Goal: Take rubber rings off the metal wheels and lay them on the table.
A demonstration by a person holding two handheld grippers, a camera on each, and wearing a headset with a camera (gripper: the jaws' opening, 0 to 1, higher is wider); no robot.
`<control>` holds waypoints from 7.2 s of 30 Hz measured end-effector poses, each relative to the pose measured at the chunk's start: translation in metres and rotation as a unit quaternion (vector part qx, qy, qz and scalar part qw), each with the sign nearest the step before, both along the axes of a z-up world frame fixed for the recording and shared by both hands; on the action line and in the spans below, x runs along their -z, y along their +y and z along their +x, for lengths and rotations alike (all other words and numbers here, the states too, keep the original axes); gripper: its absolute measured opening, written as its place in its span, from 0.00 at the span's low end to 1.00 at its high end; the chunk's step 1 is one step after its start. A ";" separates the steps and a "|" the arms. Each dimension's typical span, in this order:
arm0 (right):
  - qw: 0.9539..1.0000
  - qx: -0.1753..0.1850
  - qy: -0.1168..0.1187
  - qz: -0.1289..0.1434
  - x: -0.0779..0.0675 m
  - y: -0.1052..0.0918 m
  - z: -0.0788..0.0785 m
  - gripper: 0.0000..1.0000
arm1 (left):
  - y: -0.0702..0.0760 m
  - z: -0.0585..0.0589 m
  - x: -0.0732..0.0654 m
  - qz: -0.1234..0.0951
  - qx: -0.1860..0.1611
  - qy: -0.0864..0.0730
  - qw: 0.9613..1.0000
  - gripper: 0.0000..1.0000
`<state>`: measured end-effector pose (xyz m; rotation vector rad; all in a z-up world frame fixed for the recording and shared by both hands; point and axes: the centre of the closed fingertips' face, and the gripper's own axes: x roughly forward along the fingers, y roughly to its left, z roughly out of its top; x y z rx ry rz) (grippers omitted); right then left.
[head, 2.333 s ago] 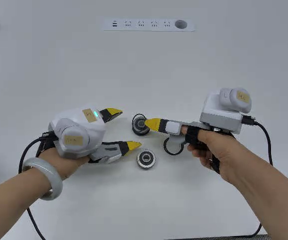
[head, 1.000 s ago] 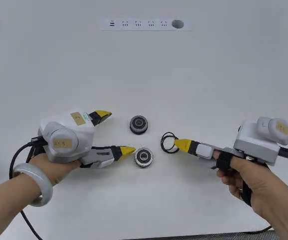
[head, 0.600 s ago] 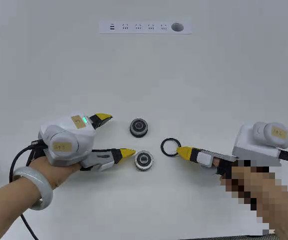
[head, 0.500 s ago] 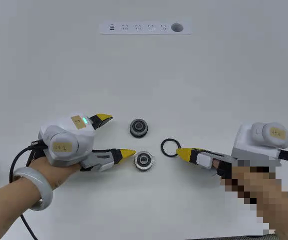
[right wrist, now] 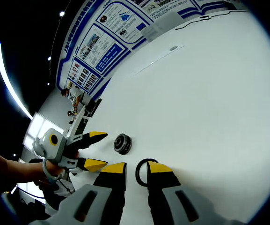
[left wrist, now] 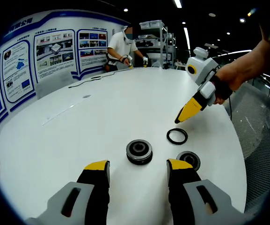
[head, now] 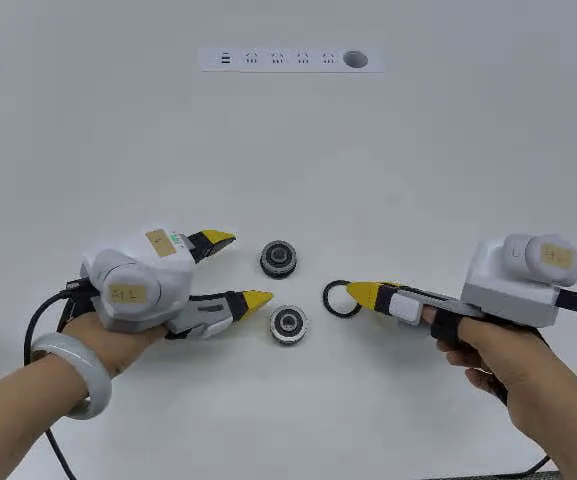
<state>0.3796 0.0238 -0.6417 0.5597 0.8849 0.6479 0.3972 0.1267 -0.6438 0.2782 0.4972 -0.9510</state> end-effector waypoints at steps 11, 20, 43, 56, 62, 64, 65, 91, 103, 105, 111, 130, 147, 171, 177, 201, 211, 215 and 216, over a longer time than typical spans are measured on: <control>1.000 -0.017 -0.005 0.010 -0.003 0.019 0.017 0.18 | -0.010 0.003 -0.004 -0.004 0.008 -0.004 1.000 0.41; 0.999 -0.033 -0.002 0.014 0.000 0.035 0.023 0.18 | -0.020 0.009 -0.002 0.001 0.011 -0.001 1.000 0.35; 0.999 -0.040 0.003 0.028 0.001 0.050 0.031 0.18 | -0.032 0.017 0.005 0.022 0.020 0.010 1.000 0.20; 0.998 -0.041 0.015 0.036 0.008 0.058 0.036 0.19 | -0.032 0.019 0.005 0.022 0.023 0.012 0.999 0.15; 0.998 -0.042 0.021 0.041 0.012 0.062 0.039 0.20 | -0.032 0.019 0.005 0.023 0.026 0.010 0.999 0.14; 0.998 -0.041 0.023 0.044 0.012 0.064 0.040 0.20 | -0.032 0.019 0.005 0.023 0.025 0.010 0.999 0.14; 0.998 -0.041 0.024 0.046 0.012 0.065 0.040 0.20 | -0.032 0.019 0.006 0.024 0.025 0.010 0.999 0.14; 0.995 -0.048 0.044 0.070 0.010 0.063 0.033 0.13 | -0.030 0.018 0.007 0.026 0.025 0.009 0.999 0.14; 0.997 -0.049 0.040 0.052 0.013 0.061 0.033 0.04 | -0.030 0.018 0.007 0.025 0.025 0.010 0.999 0.14; 0.997 -0.049 0.040 0.052 0.013 0.061 0.032 0.04 | -0.030 0.018 0.007 0.025 0.025 0.011 0.999 0.14; 0.997 -0.048 0.038 0.052 0.012 0.061 0.033 0.02 | -0.030 0.018 0.007 0.024 0.025 0.011 0.999 0.14; 0.997 -0.057 0.020 0.051 0.003 0.066 0.031 0.01 | -0.030 0.017 0.007 0.026 0.026 0.009 0.999 0.14; 0.996 -0.065 0.019 0.064 -0.002 0.071 0.029 0.01 | -0.030 0.017 0.007 0.027 0.027 0.007 0.999 0.14; 0.995 -0.054 0.029 0.075 -0.002 0.070 0.028 0.02 | -0.032 0.015 0.006 0.034 0.042 -0.011 0.998 0.14; 0.996 -0.049 0.031 0.074 0.000 0.068 0.027 0.02 | -0.027 0.015 -0.002 0.026 0.041 -0.030 0.998 0.18; 0.994 -0.058 0.025 0.089 -0.013 0.080 0.023 0.02 | 0.007 0.004 0.005 0.028 0.009 -0.012 1.000 0.43; 0.994 -0.039 0.018 0.105 -0.027 0.067 0.011 0.02 | 0.013 -0.001 0.005 0.022 -0.003 -0.002 1.000 0.50; 0.994 -0.023 0.020 0.108 -0.027 0.055 0.005 0.02 | 0.014 -0.004 0.006 0.023 -0.007 0.002 1.000 0.52; 0.994 -0.020 0.021 0.108 -0.027 0.052 0.003 0.02 | 0.014 -0.005 0.006 0.024 -0.007 0.002 1.000 0.53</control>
